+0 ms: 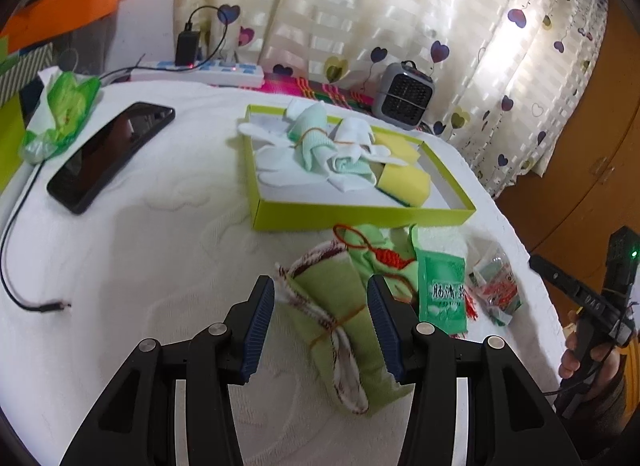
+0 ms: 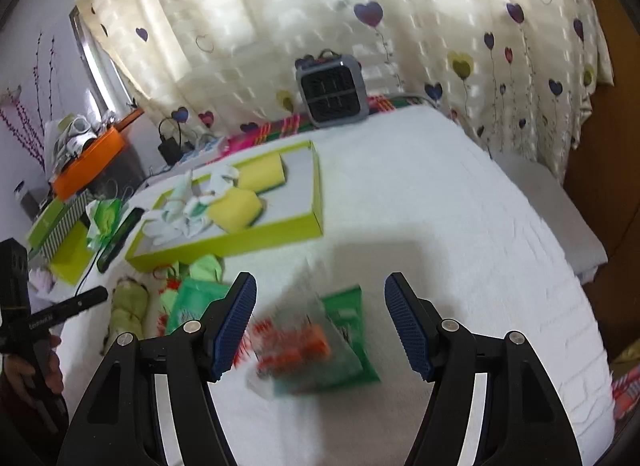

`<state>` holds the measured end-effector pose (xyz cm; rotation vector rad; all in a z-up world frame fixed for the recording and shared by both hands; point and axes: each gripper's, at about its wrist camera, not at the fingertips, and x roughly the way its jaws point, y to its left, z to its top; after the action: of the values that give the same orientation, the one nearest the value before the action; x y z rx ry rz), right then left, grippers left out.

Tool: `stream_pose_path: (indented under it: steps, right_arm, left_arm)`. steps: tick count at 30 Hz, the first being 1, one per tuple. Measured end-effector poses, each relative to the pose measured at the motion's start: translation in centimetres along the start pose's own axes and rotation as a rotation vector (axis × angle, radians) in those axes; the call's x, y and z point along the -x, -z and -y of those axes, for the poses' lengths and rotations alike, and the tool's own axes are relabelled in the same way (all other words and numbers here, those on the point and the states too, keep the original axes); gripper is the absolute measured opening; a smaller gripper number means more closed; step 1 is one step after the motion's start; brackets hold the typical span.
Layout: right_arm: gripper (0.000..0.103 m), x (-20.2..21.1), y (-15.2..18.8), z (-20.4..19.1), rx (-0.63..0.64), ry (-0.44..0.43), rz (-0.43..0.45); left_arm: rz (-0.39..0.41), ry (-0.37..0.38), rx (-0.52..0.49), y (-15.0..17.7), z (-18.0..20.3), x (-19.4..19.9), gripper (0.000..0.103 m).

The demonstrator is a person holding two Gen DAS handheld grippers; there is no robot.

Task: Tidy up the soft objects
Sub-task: 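Withdraw both open tools from the box toward the remaining pile, then grasp the green rolled towel with the left tool while the right tool grasps the clear plastic bag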

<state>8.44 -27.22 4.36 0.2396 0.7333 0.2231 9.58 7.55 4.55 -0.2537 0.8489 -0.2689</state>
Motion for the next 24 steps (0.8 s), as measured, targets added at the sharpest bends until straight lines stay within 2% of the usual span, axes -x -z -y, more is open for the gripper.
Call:
stream_pose_path:
  steps: [12, 17, 19, 24]
  right_arm:
    - [0.068, -2.5, 2.0, -1.0, 0.052, -0.021, -0.111]
    - [0.068, -2.8, 2.2, -0.9, 0.045, -0.020, -0.117]
    - [0.068, -2.8, 2.2, -0.9, 0.044, -0.019, -0.119]
    - [0.068, -3.2, 2.4, -0.7, 0.031, -0.008, -0.142]
  left_arm:
    - [-0.013, 0.036, 0.061, 1.2, -1.6, 1.2, 0.047]
    - [-0.032, 0.063, 0.078, 1.5, -1.5, 0.9, 0.048]
    - [-0.050, 0.072, 0.078, 1.5, -1.2, 0.4, 0.054]
    - [-0.071, 0.076, 0.073, 1.7, -0.5, -0.2, 0.054]
